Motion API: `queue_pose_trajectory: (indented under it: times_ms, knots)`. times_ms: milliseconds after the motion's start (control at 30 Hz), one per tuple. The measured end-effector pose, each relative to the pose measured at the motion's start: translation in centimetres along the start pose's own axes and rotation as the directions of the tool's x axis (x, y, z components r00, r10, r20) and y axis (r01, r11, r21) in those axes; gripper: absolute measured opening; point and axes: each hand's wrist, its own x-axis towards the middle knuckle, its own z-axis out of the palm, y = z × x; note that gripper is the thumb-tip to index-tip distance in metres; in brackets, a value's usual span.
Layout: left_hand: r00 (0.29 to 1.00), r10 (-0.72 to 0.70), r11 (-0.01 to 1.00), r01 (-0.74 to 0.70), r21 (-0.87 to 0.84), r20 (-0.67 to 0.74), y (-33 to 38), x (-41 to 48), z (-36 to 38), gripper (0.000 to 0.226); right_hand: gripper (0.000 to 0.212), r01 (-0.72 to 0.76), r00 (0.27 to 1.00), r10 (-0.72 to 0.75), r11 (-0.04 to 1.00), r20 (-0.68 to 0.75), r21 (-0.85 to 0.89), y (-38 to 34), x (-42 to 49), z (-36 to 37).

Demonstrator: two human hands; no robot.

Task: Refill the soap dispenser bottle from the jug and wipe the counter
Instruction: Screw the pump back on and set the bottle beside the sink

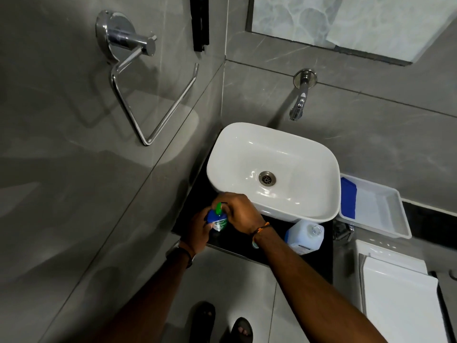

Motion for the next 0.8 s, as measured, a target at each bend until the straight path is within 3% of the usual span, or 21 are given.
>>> queue_pose_trajectory:
  times_ms: [33, 67, 167, 200, 400, 500, 800]
  knots:
    - [0.999, -0.03, 0.999, 0.028, -0.042, -0.045, -0.3, -0.1, -0.2, 0.088, 0.032, -0.013, 1.0, 0.013, 1.0, -0.007, -0.009, -0.4, 0.6, 0.4]
    - [0.994, -0.07, 0.996, 0.065, -0.064, -0.083, -0.5, -0.2, -0.4, 0.087, 0.032, -0.023, 1.0, 0.023, 1.0, -0.01, -0.019, -0.7, 1.2, 0.8]
    - [0.965, -0.179, 0.984, 0.172, -0.057, -0.192, -0.9, 0.1, -0.7, 0.04, 0.034, -0.03, 1.0, 0.03, 0.998, -0.004, -0.052, -1.9, 2.7, 1.9]
    - [0.946, -0.219, 0.976, 0.212, -0.054, -0.24, -1.1, 0.3, -0.8, 0.035, 0.036, -0.039, 0.999, 0.039, 0.997, 0.004, -0.06, -2.3, 3.3, 2.2]
    - [0.866, -0.353, 0.935, 0.312, -0.168, -0.354, -1.6, 1.7, -1.7, 0.038, 0.043, -0.035, 0.999, 0.036, 0.998, 0.012, -0.061, -3.6, 5.4, 3.5]
    - [0.819, -0.418, 0.908, 0.396, -0.139, -0.393, -2.2, 2.2, -1.7, 0.035, 0.039, -0.02, 1.0, 0.021, 0.997, 0.011, -0.078, -3.9, 6.1, 3.8]
    - [0.814, -0.437, 0.894, 0.438, -0.091, -0.382, -3.1, 2.9, -1.9, 0.038, 0.039, -0.03, 0.999, 0.03, 0.999, -0.013, -0.029, -3.4, 6.9, 4.0]
